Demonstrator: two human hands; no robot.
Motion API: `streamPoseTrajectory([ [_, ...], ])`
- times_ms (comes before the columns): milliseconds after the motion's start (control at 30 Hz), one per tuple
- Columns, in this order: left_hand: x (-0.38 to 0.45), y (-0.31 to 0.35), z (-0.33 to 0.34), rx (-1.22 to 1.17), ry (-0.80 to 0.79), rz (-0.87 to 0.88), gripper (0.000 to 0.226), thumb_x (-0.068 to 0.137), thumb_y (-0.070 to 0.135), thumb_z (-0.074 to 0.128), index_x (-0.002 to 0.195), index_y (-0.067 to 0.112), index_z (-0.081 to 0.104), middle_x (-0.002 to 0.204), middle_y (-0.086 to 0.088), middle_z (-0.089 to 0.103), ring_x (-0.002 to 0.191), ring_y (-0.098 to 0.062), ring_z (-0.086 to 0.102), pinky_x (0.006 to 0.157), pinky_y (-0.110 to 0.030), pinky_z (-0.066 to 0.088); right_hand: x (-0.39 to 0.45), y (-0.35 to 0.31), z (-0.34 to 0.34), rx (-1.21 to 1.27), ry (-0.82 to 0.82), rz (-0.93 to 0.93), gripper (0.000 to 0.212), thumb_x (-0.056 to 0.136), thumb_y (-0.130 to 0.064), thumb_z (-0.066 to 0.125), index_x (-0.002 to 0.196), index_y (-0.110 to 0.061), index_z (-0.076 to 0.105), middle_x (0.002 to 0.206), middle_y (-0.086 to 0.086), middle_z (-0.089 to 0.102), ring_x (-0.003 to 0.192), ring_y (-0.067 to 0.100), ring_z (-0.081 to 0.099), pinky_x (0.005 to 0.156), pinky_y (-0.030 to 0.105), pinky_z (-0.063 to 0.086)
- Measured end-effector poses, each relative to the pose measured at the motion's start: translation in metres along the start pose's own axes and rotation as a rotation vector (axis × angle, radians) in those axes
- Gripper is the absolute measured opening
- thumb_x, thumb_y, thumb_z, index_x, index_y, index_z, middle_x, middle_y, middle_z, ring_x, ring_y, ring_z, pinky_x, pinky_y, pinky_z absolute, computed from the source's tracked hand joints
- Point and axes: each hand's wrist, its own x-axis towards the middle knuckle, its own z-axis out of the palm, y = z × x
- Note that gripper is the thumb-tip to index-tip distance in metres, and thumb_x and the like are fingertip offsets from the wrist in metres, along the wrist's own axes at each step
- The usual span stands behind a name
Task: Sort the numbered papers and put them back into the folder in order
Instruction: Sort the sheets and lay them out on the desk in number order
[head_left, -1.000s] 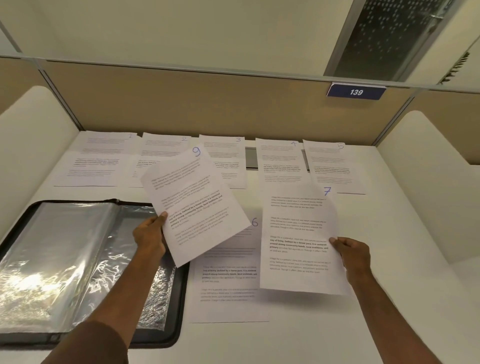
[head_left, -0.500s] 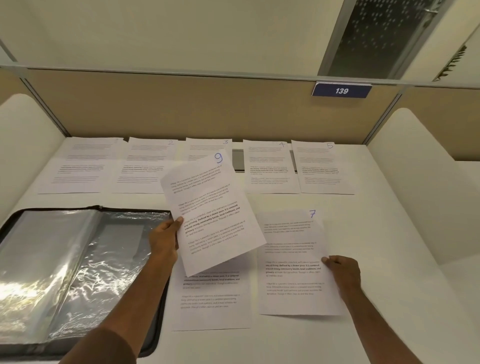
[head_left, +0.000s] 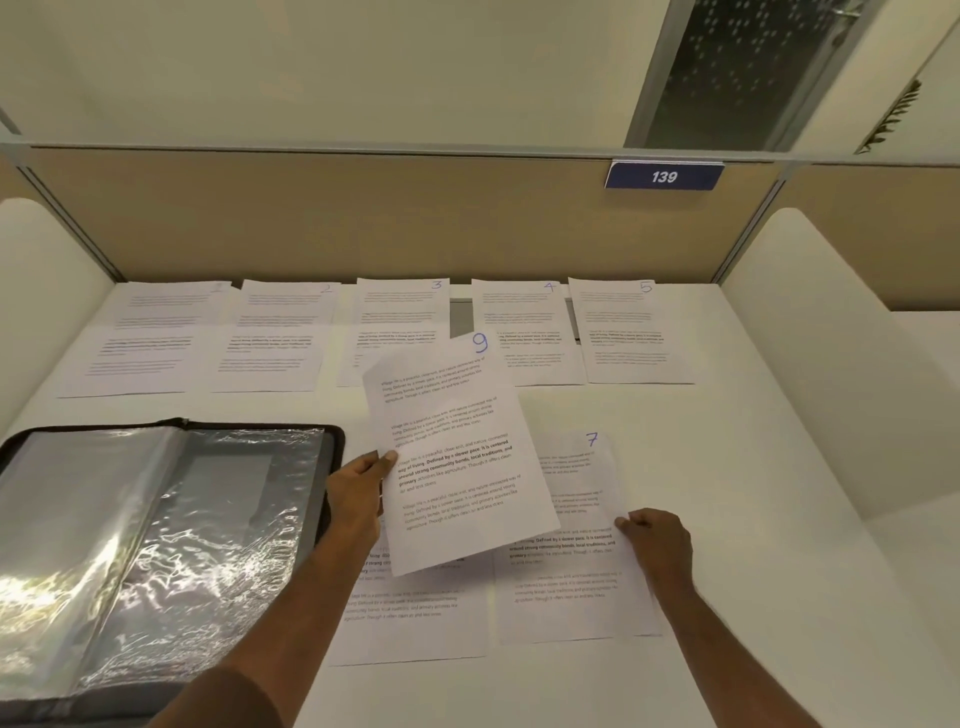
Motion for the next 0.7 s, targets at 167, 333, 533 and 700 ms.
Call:
streamPoseTrajectory([
  [167, -0.009, -0.013, 0.009, 0.025, 0.000, -0.007, 0.006, 0.090, 0.010, 0.074, 0.096, 0.009, 0.075, 0.095, -0.014, 0.077, 0.073, -0.026, 0.073, 0.052, -0.029, 0.056, -0.005, -0.004, -0.005, -0.004, 0.011, -0.022, 0.013, 0.090, -0.028, 0.073, 0.095, -0.017, 0.076, 0.091, -0.002, 0.074, 0.086, 0.020, 0.066, 0.077, 0.031, 0.045],
  [333, -0.018, -0.018, 0.019, 0.067, -0.026, -0.010, 0.011, 0.091, 0.010, 0.073, 0.100, 0.003, 0.073, 0.093, -0.015, 0.076, 0.066, -0.022, 0.070, 0.043, -0.022, 0.050, -0.008, -0.008, -0.011, 0.007, 0.048, -0.014, 0.012, 0.094, -0.024, 0.066, 0.093, -0.017, 0.076, 0.091, -0.001, 0.073, 0.080, 0.018, 0.062, 0.073, 0.029, 0.042],
  [533, -0.024, -0.030, 0.034, 0.052, -0.072, -0.049, 0.014, 0.089, 0.010, 0.075, 0.102, 0.005, 0.074, 0.097, -0.014, 0.077, 0.081, -0.030, 0.074, 0.069, -0.040, 0.062, -0.012, -0.032, -0.013, 0.314, 0.009, -0.085, 0.015, 0.095, -0.021, 0.066, 0.084, -0.018, 0.076, 0.077, 0.001, 0.075, 0.071, 0.023, 0.070, 0.070, 0.041, 0.061],
  [700, -0.032, -0.034, 0.052, 0.049, -0.089, -0.044, 0.012, 0.089, 0.009, 0.074, 0.100, 0.004, 0.075, 0.093, -0.013, 0.078, 0.079, -0.029, 0.075, 0.062, -0.037, 0.062, -0.018, -0.062, -0.019, 0.478, -0.057, -0.140, 0.023, 0.093, -0.031, 0.073, 0.085, -0.010, 0.077, 0.073, 0.005, 0.075, 0.063, 0.021, 0.070, 0.062, 0.036, 0.061],
])
